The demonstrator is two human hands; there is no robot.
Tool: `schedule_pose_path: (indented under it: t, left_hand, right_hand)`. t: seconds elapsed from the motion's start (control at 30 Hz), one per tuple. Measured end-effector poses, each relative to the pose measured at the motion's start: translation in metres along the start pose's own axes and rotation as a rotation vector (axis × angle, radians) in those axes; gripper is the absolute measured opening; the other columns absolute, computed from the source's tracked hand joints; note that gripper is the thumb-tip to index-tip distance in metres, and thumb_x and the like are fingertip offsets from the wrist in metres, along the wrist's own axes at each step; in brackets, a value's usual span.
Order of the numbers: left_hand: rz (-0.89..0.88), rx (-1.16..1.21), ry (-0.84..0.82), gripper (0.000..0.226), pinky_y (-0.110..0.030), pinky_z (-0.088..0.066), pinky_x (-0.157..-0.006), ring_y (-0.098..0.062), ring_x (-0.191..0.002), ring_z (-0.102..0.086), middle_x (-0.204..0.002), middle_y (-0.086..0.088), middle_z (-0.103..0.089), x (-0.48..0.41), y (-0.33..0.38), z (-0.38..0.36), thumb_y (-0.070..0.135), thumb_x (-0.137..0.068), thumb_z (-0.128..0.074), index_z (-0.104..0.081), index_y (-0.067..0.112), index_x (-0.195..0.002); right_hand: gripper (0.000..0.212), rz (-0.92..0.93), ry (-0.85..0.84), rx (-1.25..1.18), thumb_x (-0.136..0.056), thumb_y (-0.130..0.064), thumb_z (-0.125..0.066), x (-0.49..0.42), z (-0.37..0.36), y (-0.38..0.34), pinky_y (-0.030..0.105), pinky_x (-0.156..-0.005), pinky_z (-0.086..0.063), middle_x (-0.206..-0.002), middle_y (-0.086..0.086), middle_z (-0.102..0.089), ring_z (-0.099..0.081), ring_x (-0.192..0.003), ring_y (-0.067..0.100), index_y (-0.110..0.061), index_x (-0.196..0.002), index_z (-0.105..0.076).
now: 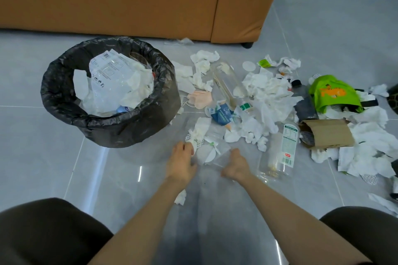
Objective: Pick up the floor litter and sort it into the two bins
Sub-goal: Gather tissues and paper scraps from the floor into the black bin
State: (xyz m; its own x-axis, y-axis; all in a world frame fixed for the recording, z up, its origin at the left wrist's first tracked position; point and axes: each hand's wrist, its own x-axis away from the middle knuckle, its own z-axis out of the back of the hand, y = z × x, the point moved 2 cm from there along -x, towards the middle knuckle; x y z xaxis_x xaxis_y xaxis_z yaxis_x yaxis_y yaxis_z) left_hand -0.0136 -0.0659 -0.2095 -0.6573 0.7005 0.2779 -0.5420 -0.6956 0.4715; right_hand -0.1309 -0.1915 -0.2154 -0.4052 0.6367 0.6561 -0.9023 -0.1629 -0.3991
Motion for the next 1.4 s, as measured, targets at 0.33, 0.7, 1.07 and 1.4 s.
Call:
schedule_pose_path:
  t: [0.33, 0.7, 1.07, 1.4]
  left_hand:
    - [-0.039, -0.103, -0.165, 0.080, -0.039, -0.017, -0.117, -0.029, -0.143, -0.012, -0.156, -0.003, -0.005, -0.025, 0.005, -0.019, 0.024, -0.091, -0.058, -0.004, 0.042, -0.147]
    - [-0.003, 0.186, 0.094, 0.050, -0.030, -0.042, -0.100, -0.025, -0.117, -0.055, -0.134, -0.004, -0.055, -0.025, 0.023, 0.030, 0.004, -0.095, -0.040, -0.045, 0.032, -0.137]
    - [-0.097, 0.831, 0.414, 0.020, -0.019, -0.049, -0.071, -0.003, -0.073, -0.056, -0.074, 0.010, -0.057, 0.000, 0.051, 0.178, 0.017, -0.098, -0.045, -0.063, 0.020, -0.104]
    - [0.390, 1.308, 0.473, 0.036, -0.028, -0.052, -0.074, -0.024, -0.099, -0.058, -0.114, -0.013, -0.055, 0.003, -0.050, 0.245, 0.016, -0.098, -0.042, -0.043, 0.010, -0.134]
  right_hand:
    - [0.031, 0.134, 0.261, 0.305, -0.084, -0.004, -0.044, 0.019, 0.090, -0.038, 0.035, -0.082, -0.041, -0.118, 0.017, -0.052, -0.050, -0.112, 0.036, -0.003, -0.116, -0.044]
    - [0.012, 0.132, 0.467, -0.221, -0.081, 0.000, -0.042, 0.040, 0.118, -0.038, 0.036, -0.071, -0.040, -0.096, 0.015, -0.055, -0.052, -0.091, 0.035, -0.007, -0.091, -0.040]
    - [0.027, 0.335, 0.268, -0.738, -0.078, 0.007, -0.046, 0.097, 0.136, -0.128, 0.023, -0.054, -0.034, -0.079, 0.000, -0.048, -0.043, -0.063, 0.011, -0.019, -0.081, -0.041]
    - [0.019, 0.458, -0.095, -0.618, -0.086, 0.002, -0.046, 0.124, 0.084, -0.286, 0.025, -0.062, -0.040, -0.085, 0.000, -0.048, -0.048, -0.077, 0.014, -0.015, -0.094, -0.043]
